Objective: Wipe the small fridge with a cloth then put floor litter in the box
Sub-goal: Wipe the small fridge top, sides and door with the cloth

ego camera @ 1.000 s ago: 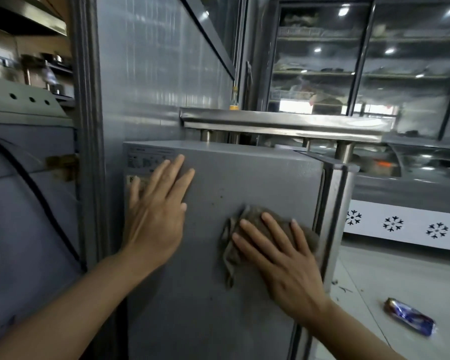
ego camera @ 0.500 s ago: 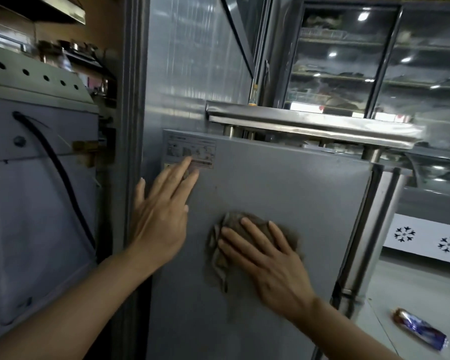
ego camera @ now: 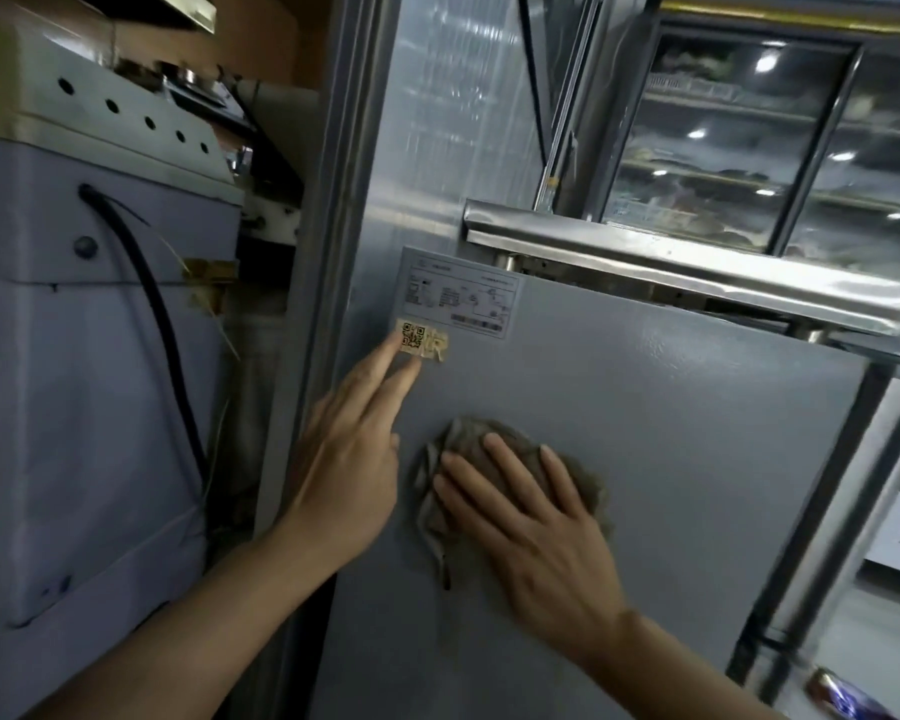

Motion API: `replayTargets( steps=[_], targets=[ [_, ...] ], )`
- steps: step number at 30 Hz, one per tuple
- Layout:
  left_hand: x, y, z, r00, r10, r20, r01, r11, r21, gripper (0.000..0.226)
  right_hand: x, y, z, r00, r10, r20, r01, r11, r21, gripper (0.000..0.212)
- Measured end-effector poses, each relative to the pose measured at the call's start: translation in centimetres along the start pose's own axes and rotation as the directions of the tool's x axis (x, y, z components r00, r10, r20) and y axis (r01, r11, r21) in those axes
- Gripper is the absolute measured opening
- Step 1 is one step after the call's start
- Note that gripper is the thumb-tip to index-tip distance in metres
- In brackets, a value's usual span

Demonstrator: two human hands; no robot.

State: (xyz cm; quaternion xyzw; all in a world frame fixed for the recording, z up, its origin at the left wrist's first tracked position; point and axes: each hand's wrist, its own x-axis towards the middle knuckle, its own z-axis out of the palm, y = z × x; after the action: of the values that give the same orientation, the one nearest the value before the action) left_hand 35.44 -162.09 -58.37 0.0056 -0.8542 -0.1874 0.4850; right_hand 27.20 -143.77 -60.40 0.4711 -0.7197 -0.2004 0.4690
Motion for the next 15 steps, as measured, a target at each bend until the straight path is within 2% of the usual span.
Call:
replayTargets(
  steps=[3,6,8,11,13,15],
  targets=[
    [0.1,-0.8,-0.6,0.998,-0.063,0.017,0.065,0.985,-0.160,0.070,2.3,2.1,-1.2,0.995,0.049,-0.082,-0.048,0.999,0.016,0.062],
    [0.1,-1.6,-0.4,0.977,-0.201,0.071,0.213,0.895,-0.391,0.070,6.4,4.4,-2.4,0.938,0.284,-0.196,-0.276,0.959,0.068,0.060],
    [0.0,-2.0,0.1,0.960,-0.260,0.108,0.279,0.833,-0.478,0.069,7.5,3.9,-2.4,0.909,0.363,-0.206,-0.356,0.932,0.074,0.059],
    [-0.3,-2.4,0.5,0.954,-0.281,0.103,0.291,0.790,-0.539,0.066,5.4,1.0,-0.7,0.953,0.240,-0.186,-0.230,0.970,0.073,0.059],
    [-0.5,-2.5,0.6,0.952,-0.283,0.115,0.298,0.777,-0.555,0.065,3.7,-0.3,-0.2,0.991,0.083,-0.103,-0.080,0.996,0.037,0.059],
    [-0.5,-2.7,0.6,0.946,-0.289,0.146,0.317,0.735,-0.600,0.065,3.6,0.0,-0.5,0.999,0.000,-0.047,0.000,1.000,0.000,0.060]
  ],
)
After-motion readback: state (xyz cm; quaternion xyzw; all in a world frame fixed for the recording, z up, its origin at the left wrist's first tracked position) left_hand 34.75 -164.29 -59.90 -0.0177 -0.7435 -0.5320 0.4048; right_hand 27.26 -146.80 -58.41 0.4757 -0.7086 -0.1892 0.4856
